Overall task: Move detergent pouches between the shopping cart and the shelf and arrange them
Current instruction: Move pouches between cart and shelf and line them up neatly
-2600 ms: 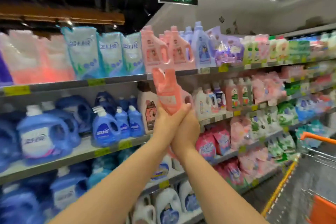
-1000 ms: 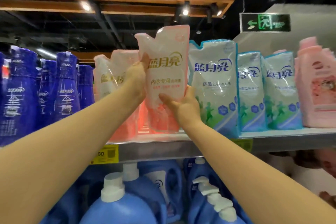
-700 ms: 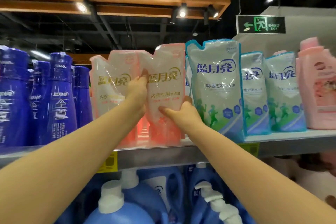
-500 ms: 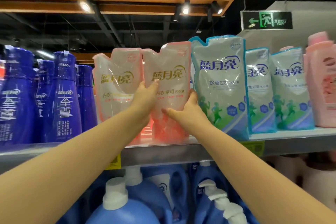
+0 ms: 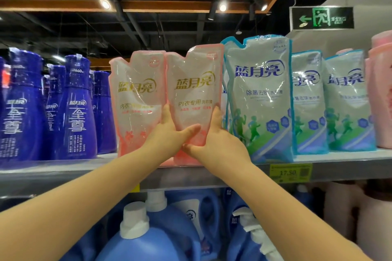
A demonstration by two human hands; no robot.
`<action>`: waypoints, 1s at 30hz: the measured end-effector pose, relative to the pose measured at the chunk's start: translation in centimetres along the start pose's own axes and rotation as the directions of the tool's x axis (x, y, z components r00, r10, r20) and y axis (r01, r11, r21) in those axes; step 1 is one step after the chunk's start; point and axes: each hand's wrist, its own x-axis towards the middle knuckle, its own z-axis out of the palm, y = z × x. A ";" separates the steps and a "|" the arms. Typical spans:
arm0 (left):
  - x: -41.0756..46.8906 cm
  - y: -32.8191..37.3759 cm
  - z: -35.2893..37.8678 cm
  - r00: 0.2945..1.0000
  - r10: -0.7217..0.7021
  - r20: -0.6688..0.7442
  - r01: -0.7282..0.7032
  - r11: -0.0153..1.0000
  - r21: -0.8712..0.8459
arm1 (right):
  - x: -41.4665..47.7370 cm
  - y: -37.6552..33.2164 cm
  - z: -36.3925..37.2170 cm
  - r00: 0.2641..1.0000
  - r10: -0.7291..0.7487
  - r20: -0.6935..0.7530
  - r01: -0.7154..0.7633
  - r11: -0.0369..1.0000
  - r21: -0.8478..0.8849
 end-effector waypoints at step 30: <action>-1.3 -0.3 -1.6 0.998 0.015 0.058 -0.029 0.972 0.235 | -0.2 -0.7 -1.0 0.986 0.140 0.092 -0.137 0.990 -0.030</action>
